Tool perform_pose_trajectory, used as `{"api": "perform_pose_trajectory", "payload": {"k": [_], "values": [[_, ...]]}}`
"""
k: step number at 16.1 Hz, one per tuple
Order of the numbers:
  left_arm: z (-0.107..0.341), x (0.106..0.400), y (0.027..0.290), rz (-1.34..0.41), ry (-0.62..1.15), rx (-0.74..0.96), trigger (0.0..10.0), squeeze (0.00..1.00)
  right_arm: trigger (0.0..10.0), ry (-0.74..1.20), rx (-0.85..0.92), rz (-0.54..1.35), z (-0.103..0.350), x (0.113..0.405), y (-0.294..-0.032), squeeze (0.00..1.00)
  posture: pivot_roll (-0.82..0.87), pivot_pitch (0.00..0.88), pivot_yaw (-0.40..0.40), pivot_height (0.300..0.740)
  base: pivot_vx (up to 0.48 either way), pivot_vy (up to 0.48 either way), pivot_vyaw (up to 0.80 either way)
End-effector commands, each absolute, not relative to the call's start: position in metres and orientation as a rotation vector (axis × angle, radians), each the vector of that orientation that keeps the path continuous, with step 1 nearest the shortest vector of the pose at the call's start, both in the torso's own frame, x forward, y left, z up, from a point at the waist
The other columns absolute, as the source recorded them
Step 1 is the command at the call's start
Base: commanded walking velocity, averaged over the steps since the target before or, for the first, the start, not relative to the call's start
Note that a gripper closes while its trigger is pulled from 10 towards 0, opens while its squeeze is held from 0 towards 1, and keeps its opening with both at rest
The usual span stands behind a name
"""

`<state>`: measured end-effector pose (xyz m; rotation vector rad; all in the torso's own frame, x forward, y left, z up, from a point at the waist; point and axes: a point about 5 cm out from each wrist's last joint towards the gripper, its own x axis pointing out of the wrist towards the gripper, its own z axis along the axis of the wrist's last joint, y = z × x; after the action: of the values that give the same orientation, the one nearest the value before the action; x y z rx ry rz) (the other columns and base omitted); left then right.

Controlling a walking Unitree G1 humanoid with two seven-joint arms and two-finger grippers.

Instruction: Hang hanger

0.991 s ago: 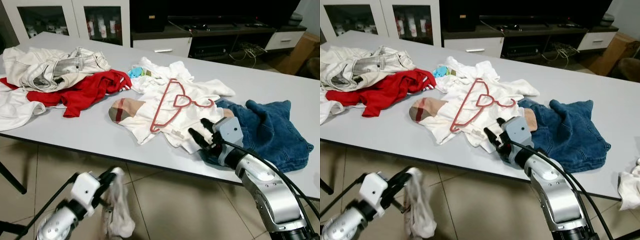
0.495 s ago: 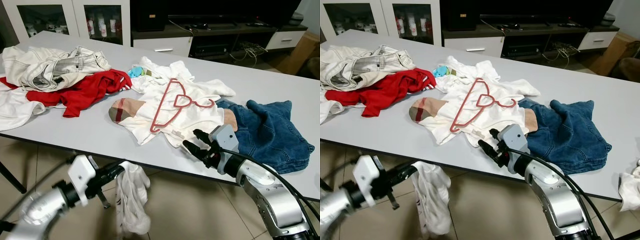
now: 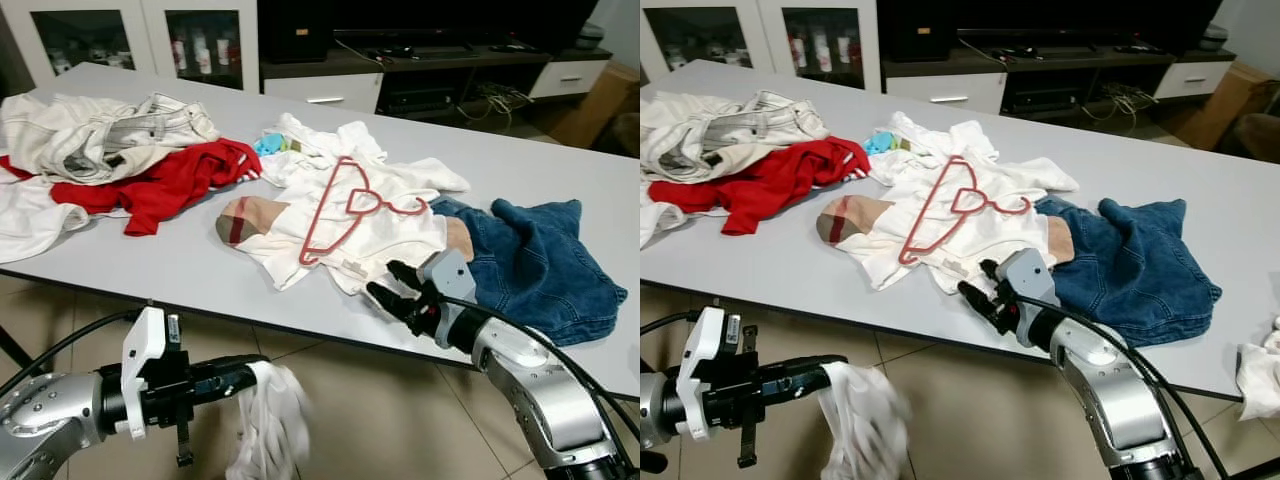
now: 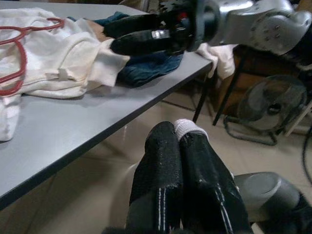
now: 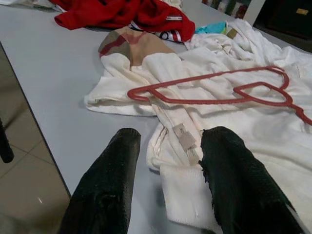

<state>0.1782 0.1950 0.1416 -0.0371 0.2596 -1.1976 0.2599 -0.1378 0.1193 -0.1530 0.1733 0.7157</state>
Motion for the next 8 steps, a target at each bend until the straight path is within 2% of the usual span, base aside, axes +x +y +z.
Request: {"api": "perform_pose_trajectory", "payload": {"k": [1,5,8], "values": [[0.165,0.190,0.194,-1.170,0.145,-0.056,10.0,0.00,10.0,0.178,-0.140,0.725,0.122,0.261,-0.139,0.00,0.07,0.000,-0.076,0.740,0.000,0.000,0.00],[0.186,0.219,0.207,-1.047,0.018,-0.045,10.0,0.00,10.0,0.182,-0.142,0.741,0.120,0.262,-0.136,0.00,0.07,0.000,-0.076,0.740,0.000,0.000,0.00],[0.202,0.258,0.217,-0.873,-0.109,0.025,10.0,0.00,10.0,0.166,-0.139,0.709,0.124,0.267,-0.139,0.00,0.06,0.000,-0.073,0.740,0.000,0.000,0.00]]}}
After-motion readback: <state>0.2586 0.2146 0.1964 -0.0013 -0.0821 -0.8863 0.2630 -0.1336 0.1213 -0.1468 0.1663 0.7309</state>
